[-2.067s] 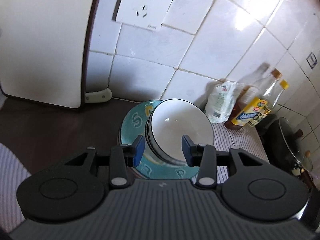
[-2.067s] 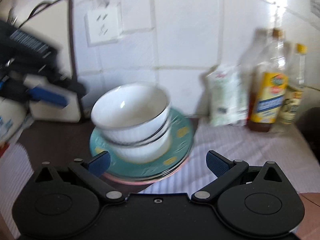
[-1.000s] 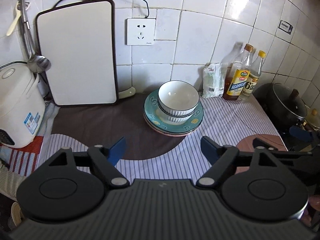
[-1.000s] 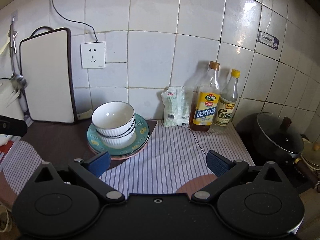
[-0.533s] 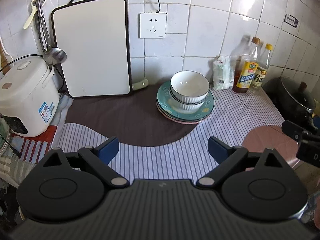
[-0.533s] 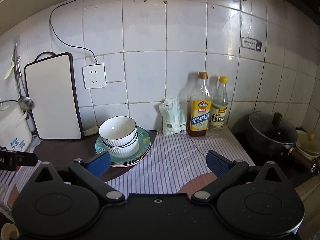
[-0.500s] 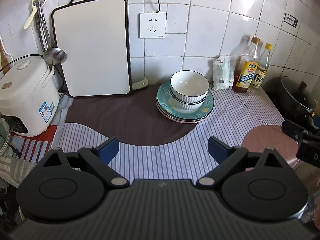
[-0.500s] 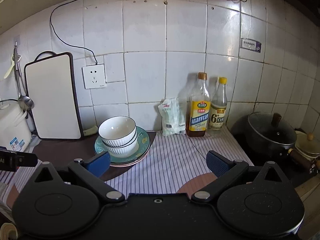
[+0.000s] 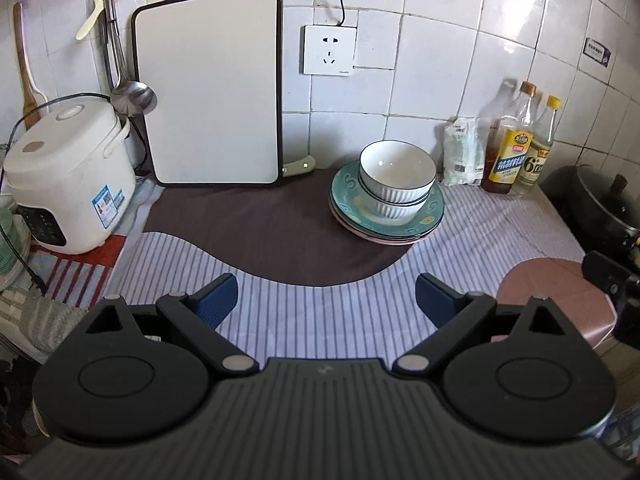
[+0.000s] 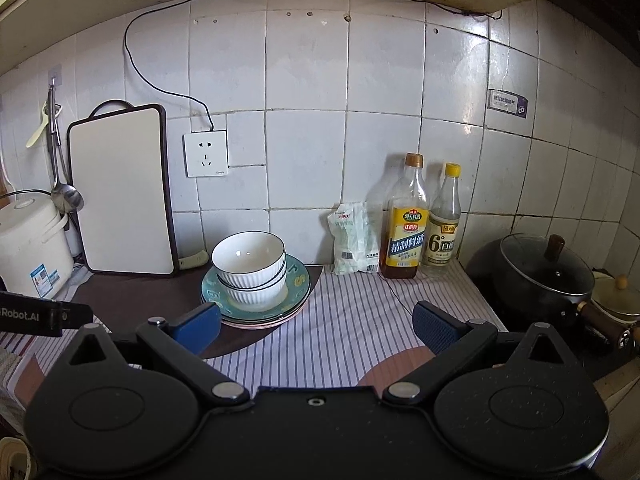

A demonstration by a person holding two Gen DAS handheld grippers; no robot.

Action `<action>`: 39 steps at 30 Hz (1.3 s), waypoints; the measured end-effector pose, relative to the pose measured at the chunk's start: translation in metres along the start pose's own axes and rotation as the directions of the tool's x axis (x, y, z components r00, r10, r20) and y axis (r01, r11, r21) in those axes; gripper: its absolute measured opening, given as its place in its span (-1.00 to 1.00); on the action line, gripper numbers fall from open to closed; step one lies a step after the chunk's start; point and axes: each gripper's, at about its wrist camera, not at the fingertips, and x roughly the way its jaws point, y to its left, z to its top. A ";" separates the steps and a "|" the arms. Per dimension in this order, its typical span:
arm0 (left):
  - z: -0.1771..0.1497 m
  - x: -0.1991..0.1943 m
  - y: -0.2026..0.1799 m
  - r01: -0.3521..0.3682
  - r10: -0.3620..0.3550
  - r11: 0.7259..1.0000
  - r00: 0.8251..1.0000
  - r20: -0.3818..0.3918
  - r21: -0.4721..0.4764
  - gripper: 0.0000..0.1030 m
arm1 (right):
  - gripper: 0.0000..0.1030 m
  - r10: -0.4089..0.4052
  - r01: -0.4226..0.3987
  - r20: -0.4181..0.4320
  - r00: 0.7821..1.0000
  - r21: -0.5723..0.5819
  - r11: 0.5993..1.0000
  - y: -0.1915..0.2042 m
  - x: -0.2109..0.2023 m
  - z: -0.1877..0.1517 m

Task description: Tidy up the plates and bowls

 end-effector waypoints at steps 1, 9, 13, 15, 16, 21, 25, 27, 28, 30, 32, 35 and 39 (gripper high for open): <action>-0.002 0.000 0.000 -0.006 0.006 1.000 1.000 0.003 0.005 0.87 | 1.00 -0.002 0.002 0.000 1.000 -0.002 1.000 0.000 0.000 -0.001; -0.010 0.001 0.000 -0.034 0.034 0.999 0.999 0.019 0.025 0.87 | 1.00 -0.012 0.012 0.001 1.000 0.005 1.000 -0.002 0.000 -0.010; -0.014 -0.005 -0.002 -0.017 0.015 0.999 0.998 0.053 0.044 0.87 | 1.00 -0.040 0.040 0.008 0.999 -0.003 0.999 0.001 0.001 -0.013; -0.015 -0.009 -0.004 -0.020 0.017 0.998 0.997 0.069 0.054 0.87 | 1.00 -0.043 0.043 0.012 0.999 -0.018 0.999 0.003 0.001 -0.015; -0.016 -0.012 -0.005 -0.018 0.014 0.998 0.997 0.077 0.055 0.87 | 1.00 -0.043 0.044 0.014 0.999 -0.021 0.999 0.004 0.001 -0.016; -0.017 -0.015 -0.007 -0.019 0.015 0.999 0.996 0.084 0.040 0.87 | 1.00 -0.034 0.034 0.016 0.999 -0.020 0.999 0.006 0.000 -0.019; -0.020 -0.015 -0.009 -0.013 0.010 0.999 0.997 0.075 0.045 0.87 | 1.00 -0.023 0.023 0.018 1.000 0.012 1.000 0.002 -0.002 -0.021; -0.023 -0.014 -0.013 -0.021 0.017 0.998 0.997 0.071 0.060 0.87 | 1.00 -0.023 0.022 0.013 1.000 0.037 0.999 -0.001 -0.001 -0.021; -0.025 -0.013 -0.014 -0.021 0.016 0.998 0.998 0.067 0.064 0.87 | 1.00 -0.023 0.022 0.009 1.000 0.047 0.999 -0.002 0.000 -0.021; -0.027 -0.011 -0.015 -0.018 0.014 0.997 0.998 0.062 0.068 0.87 | 1.00 -0.026 0.026 0.003 1.000 0.059 0.998 -0.005 0.001 -0.022; -0.030 -0.009 -0.015 -0.021 0.017 0.998 0.998 0.062 0.065 0.87 | 1.00 -0.033 0.033 0.001 0.999 0.060 0.998 -0.005 0.001 -0.023; -0.031 -0.009 -0.013 -0.011 0.008 0.999 0.998 0.065 0.046 0.87 | 1.00 -0.035 0.035 -0.002 0.999 0.051 0.998 -0.004 0.002 -0.024; -0.030 -0.013 -0.009 -0.001 0.000 1.000 0.996 0.094 0.015 0.87 | 1.00 -0.037 0.037 -0.006 0.999 0.040 0.999 -0.001 0.003 -0.025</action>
